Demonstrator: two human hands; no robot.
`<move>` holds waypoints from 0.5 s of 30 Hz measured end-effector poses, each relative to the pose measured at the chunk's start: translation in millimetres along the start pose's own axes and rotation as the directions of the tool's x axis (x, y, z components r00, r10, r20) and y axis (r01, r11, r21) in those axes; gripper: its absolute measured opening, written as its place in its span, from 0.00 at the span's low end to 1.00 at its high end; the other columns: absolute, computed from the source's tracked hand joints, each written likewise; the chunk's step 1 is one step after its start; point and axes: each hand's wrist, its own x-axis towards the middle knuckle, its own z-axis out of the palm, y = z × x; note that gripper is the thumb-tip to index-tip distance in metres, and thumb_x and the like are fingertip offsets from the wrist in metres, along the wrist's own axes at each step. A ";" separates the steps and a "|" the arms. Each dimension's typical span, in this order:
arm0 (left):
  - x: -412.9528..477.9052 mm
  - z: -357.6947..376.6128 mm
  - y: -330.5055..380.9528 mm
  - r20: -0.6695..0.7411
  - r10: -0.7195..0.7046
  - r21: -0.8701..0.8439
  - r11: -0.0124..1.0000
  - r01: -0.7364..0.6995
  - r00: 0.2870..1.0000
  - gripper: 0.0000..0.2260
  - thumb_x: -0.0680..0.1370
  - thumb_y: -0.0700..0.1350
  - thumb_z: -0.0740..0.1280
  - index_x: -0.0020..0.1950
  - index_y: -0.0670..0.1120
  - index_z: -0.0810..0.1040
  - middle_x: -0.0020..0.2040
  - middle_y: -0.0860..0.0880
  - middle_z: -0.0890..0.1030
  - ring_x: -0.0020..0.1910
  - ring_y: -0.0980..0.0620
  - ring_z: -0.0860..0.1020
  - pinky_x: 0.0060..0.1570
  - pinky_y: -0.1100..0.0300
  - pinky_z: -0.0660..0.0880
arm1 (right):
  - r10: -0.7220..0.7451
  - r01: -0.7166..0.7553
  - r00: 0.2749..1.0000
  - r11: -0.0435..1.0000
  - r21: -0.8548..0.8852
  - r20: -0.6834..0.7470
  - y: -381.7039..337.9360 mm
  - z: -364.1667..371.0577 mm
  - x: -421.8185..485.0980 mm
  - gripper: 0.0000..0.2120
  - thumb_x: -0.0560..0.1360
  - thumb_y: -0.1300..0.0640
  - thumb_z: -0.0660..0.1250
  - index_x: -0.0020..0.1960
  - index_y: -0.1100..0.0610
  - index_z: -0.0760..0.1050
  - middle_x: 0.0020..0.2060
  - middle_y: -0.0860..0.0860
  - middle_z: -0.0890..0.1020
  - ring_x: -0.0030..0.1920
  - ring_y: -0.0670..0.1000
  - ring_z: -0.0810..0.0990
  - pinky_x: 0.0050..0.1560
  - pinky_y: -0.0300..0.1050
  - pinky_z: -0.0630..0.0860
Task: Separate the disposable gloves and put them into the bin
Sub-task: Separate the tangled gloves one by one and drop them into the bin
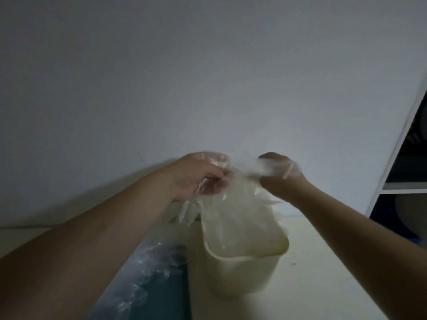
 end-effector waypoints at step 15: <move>30.4 32.6 -48.2 -0.266 0.056 0.559 0.822 0.107 0.962 0.27 0.78 0.37 0.69 0.76 0.44 0.68 0.64 0.49 0.75 0.57 0.48 0.75 0.50 0.54 0.78 | -0.209 0.359 0.822 0.912 -0.199 0.529 -20.3 25.5 -30.3 0.22 0.83 0.42 0.62 0.75 0.47 0.72 0.71 0.47 0.76 0.70 0.52 0.75 0.65 0.45 0.71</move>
